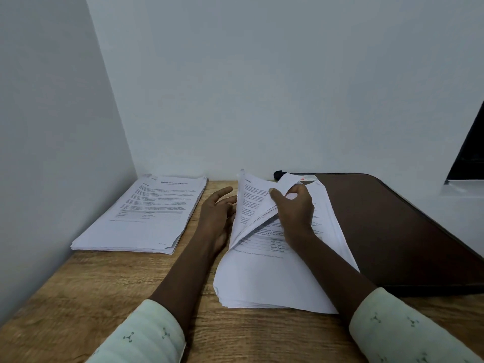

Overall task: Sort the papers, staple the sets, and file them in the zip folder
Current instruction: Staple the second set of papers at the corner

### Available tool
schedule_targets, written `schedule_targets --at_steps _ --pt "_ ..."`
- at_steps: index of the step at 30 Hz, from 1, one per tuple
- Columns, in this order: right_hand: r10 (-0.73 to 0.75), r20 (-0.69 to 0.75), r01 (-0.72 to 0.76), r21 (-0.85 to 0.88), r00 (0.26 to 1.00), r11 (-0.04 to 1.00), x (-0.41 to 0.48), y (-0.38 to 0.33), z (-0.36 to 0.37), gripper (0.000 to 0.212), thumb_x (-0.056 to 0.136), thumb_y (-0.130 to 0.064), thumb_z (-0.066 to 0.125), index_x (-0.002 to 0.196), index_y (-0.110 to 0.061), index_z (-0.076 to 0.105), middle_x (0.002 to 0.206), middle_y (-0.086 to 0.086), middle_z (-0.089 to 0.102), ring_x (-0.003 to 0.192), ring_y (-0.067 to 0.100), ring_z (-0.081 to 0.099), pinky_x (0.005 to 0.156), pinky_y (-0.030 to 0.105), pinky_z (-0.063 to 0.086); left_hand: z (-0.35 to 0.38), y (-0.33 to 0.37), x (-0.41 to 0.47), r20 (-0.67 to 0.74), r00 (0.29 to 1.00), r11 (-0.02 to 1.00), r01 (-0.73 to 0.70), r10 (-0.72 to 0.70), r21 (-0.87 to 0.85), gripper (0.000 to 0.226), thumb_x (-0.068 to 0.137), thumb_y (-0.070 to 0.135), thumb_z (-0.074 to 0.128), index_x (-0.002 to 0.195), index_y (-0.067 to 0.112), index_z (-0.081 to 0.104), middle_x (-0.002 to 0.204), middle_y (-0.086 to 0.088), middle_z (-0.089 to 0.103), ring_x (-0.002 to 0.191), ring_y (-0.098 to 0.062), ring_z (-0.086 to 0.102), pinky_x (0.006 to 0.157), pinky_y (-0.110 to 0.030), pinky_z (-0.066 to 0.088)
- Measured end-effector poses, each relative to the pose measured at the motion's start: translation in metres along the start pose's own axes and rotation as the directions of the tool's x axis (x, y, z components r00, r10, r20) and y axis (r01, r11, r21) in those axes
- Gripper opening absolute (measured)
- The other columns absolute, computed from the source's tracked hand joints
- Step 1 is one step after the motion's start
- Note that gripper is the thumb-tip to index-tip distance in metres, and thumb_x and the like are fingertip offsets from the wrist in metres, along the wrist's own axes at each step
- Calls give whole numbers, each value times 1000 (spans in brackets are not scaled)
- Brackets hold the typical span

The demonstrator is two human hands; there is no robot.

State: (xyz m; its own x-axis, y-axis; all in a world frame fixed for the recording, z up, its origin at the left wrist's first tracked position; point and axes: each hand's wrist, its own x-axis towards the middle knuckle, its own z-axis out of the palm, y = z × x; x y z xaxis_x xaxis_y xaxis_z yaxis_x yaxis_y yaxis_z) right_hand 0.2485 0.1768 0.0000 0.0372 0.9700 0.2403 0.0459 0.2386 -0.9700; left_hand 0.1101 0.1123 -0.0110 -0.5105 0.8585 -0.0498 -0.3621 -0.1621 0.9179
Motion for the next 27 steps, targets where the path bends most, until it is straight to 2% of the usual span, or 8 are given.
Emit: schedule_targets --at_steps 4,9,11,13,14,17,21,27 --pt "-51 -16 51 52 999 997 -2 0 -1 42 80 -16 78 114 -12 54 109 2 67 101 20 63 86 28 49 1 -1 0 -2 1000 1000 9 -9 -10 32 96 0 51 123 15 60 91 -6 77 71 -15 67 69 -33 50" --pt "-209 -10 209 82 978 975 -8 -4 -3 66 82 -4 73 136 -23 40 115 -16 55 97 3 56 76 4 42 1 -2 -1 45 999 1000 5 -6 25 34 93 15 66 126 14 60 107 -9 75 95 -26 71 80 -37 58" --pt "-304 -1 304 5 953 953 -9 -2 -1 52 85 -2 69 131 -19 52 115 -15 59 97 -1 57 82 2 44 2 -3 -2 71 997 998 1 -5 56 35 93 7 63 128 12 59 108 -10 75 97 -29 73 78 -38 59" --pt "-384 12 382 -116 923 917 -8 3 1 24 88 -4 64 109 -13 70 105 -6 70 97 7 63 86 7 45 2 -3 -2 75 997 998 2 -7 69 37 95 -4 53 129 9 58 106 -12 75 94 -31 74 74 -38 59" --pt "-391 23 390 -143 920 910 -8 3 2 17 89 -5 63 101 -10 74 100 -3 73 97 11 65 82 2 42 3 -2 -2 86 996 997 -7 0 73 39 95 -6 49 129 9 58 106 -12 75 93 -31 74 73 -38 60" --pt "-318 78 327 -156 945 932 -10 0 4 18 93 -20 65 99 -8 77 94 -3 74 90 6 65 71 -8 31 4 0 -5 204 979 996 -42 26 77 40 95 -3 55 132 10 59 114 -14 73 102 -33 71 82 -41 59" --pt "-184 113 198 -129 976 972 -11 -7 4 28 88 -44 68 81 -18 76 69 -13 67 65 -7 60 59 1 38 9 -1 -10 426 904 994 -17 -31 109 39 89 5 68 128 8 63 127 -22 64 117 -43 60 103 -54 46" --pt "-9 127 23 -106 992 994 0 1 7 28 90 -32 68 98 -6 74 96 3 72 90 19 64 73 27 51 10 -2 -10 313 950 986 -63 13 151 48 65 7 83 101 16 53 107 -3 73 98 -30 68 89 -49 54"
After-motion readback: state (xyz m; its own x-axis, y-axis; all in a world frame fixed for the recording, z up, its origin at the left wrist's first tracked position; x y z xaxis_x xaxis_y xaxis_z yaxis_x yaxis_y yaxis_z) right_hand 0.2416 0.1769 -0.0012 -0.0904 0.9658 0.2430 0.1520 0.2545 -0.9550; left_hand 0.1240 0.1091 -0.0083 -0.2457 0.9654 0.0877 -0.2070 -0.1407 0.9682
